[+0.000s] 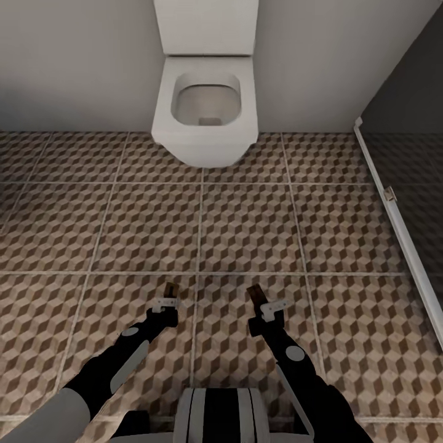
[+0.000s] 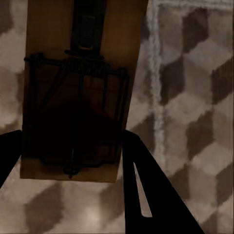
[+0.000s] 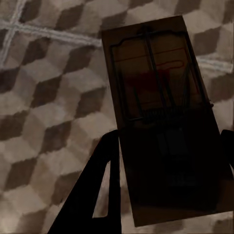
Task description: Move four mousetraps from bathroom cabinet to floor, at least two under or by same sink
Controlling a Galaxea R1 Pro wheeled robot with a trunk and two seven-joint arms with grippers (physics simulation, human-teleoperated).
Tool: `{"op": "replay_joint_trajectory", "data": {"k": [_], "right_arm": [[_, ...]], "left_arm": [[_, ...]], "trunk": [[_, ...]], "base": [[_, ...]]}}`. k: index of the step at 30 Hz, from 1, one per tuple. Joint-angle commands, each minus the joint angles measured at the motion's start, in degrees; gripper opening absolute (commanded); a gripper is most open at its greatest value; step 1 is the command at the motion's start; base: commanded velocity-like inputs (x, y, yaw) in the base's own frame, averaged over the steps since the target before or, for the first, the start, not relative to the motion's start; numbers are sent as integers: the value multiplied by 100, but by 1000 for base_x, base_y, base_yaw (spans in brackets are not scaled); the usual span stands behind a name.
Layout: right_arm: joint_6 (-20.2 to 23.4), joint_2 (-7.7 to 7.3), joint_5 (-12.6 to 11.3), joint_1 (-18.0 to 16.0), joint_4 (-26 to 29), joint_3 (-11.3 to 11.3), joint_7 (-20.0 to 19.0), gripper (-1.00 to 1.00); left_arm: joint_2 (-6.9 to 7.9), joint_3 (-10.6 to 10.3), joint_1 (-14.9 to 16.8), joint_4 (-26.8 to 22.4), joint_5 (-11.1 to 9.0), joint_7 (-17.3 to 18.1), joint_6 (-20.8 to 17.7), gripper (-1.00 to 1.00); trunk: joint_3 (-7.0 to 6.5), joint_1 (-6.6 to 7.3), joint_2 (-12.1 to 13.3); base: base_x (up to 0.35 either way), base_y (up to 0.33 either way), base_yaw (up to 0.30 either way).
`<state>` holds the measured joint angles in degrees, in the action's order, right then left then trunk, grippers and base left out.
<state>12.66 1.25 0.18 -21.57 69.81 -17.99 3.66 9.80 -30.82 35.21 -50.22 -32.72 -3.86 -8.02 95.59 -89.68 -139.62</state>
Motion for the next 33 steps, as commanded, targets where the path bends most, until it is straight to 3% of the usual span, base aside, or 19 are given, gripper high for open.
{"op": "replay_joint_trajectory", "data": {"k": [1,12,20,33], "right_arm": [[35,-1,-9,-2,11,-11,29,-100],[35,4,-9,1,13,-11,29,-100],[35,5,-9,0,14,-12,29,-100],[35,7,-9,-1,15,-20,29,-100]], "left_arm": [[7,-29,4,-10,-41,-54,-15,-100],[-19,-40,4,5,-41,-54,-15,-100],[-27,-162,4,16,-41,-54,-15,-100],[-22,-178,4,56,-41,-54,-13,-100]], "trunk": [[3,-1,-1],[3,-1,-1],[3,-1,-1],[3,-1,-1]], "base": [[221,215,0],[279,140,0],[313,-147,0],[294,-144,0]]}}
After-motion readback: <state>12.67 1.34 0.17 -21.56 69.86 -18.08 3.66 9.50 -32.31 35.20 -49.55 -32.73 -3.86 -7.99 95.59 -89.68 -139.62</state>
